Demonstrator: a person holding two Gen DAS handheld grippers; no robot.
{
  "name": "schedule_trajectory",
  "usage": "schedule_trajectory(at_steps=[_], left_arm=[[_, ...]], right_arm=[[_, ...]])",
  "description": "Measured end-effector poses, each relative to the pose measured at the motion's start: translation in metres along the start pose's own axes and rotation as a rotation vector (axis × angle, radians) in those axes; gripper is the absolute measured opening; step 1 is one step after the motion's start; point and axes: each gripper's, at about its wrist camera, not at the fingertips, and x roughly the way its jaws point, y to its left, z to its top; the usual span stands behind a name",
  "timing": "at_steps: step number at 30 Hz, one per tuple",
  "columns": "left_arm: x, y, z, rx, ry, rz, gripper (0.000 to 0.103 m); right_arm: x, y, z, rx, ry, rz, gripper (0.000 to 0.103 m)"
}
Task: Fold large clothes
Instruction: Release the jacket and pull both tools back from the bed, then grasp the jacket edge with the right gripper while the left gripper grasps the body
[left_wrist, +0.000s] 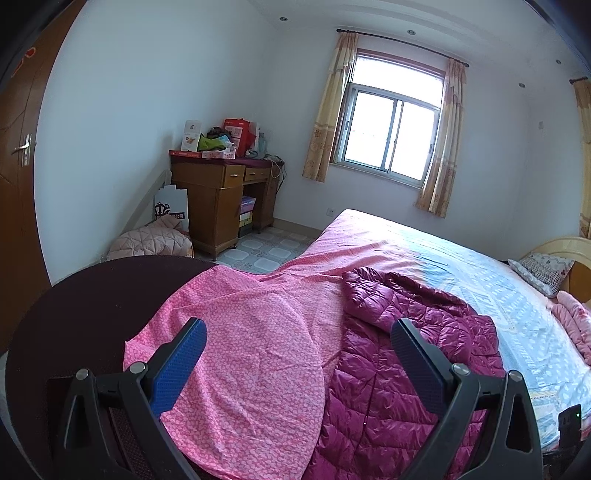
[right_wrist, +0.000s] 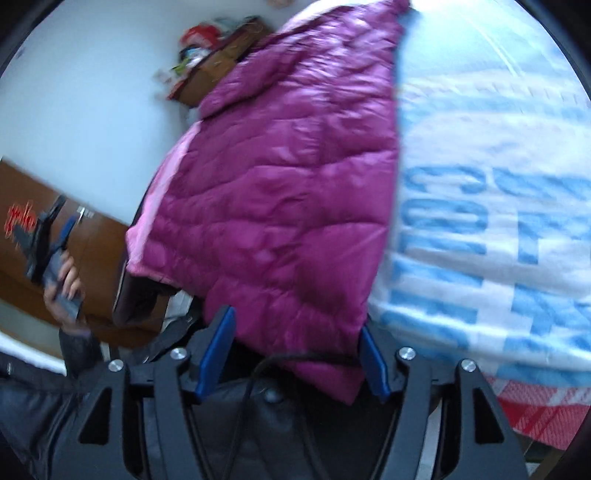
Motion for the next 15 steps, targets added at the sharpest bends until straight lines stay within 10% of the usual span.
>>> schedule_trajectory(at_steps=[3,5,9,15], left_arm=[[-0.001,-0.001,0.0,0.007,-0.01,0.005,0.1],[0.003,0.0,-0.001,-0.004,0.002,0.002,0.1],[0.008,0.0,-0.004,-0.008,0.019,0.014,0.1],[0.016,0.0,-0.003,-0.012,0.031,0.018,0.1]], right_arm=[[0.0,0.003,-0.004,-0.03,0.001,0.014,0.058],[0.003,0.007,-0.005,-0.055,0.031,0.002,0.015],[-0.015,0.025,0.003,-0.124,0.031,0.117,0.013],[-0.072,0.043,0.058,-0.087,-0.233,0.394,0.012]])
